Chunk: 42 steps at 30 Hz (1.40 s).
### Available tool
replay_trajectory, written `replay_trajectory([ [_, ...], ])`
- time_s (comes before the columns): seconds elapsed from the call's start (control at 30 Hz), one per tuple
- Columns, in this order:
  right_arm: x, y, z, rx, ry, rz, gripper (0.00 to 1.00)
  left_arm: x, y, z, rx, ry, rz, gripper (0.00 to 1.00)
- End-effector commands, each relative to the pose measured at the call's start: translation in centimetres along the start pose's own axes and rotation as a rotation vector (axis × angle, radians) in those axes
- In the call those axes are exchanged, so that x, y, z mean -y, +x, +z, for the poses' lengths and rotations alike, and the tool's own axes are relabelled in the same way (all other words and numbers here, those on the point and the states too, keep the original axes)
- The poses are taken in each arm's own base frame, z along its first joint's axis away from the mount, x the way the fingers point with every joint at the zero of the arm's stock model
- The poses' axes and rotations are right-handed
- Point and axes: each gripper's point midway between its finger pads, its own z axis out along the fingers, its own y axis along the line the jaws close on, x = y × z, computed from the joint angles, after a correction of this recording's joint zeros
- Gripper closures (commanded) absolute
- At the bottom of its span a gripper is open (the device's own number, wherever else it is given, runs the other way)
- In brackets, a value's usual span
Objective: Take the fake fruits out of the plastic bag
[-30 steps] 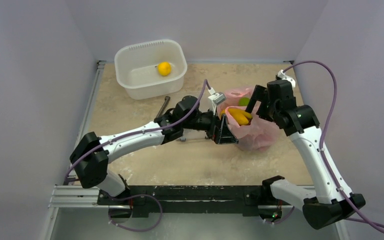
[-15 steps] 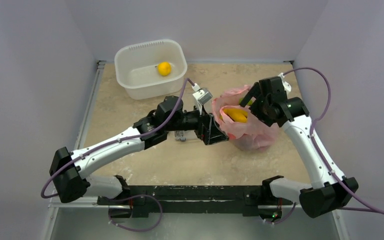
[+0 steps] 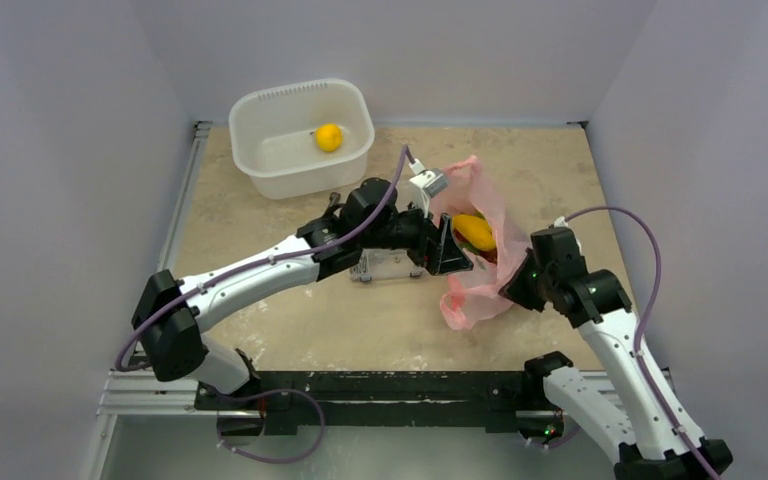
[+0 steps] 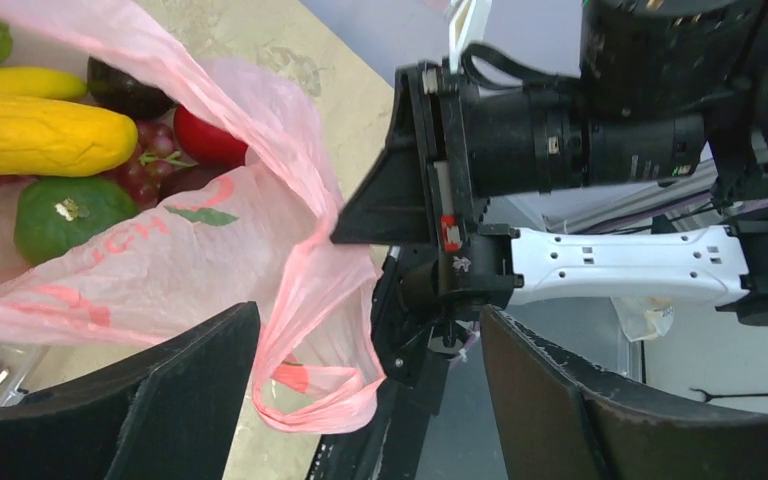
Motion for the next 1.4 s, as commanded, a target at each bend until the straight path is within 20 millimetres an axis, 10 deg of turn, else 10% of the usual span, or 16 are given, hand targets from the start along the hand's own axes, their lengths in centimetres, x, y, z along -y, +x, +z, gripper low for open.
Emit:
replay_trajectory([
  [0.0, 4.6, 2.4, 0.5, -0.075, 0.182, -0.046, 1.0, 0.5, -1.9, 1.5, 0.044, 0.041, 0.005, 0.22],
  [0.17, 6.9, 2.1, 0.7, -0.094, 0.341, -0.093, 1.0, -1.3, -1.0, 4.0, 0.0, 0.019, -0.019, 0.31],
  [0.43, 2.4, 0.1, 0.6, -0.035, 0.129, -0.134, 0.99, -4.2, 0.2, 6.5, -0.057, -0.048, -0.011, 0.37],
  [0.63, 0.4, -0.9, -0.4, -0.003, 0.051, -0.113, 0.43, -4.9, 1.9, 7.4, -0.072, -0.018, -0.063, 0.39],
  [0.93, 0.7, -1.2, 2.8, -0.012, 0.109, -0.103, 0.15, -4.8, 2.7, 6.8, -0.072, -0.009, -0.095, 0.39],
  [1.1, 3.5, 0.6, 3.8, -0.051, 0.213, -0.093, 0.41, -5.1, 0.6, 7.1, -0.066, -0.053, -0.05, 0.28],
  [1.23, 2.7, 1.4, 3.9, -0.074, 0.123, -0.129, 1.0, -6.5, 0.4, 8.4, -0.07, -0.095, -0.051, 0.35],
  [1.37, 1.6, 1.1, 2.8, -0.052, 0.044, -0.152, 1.0, -8.4, 0.5, 9.7, -0.06, -0.17, -0.042, 0.51],
])
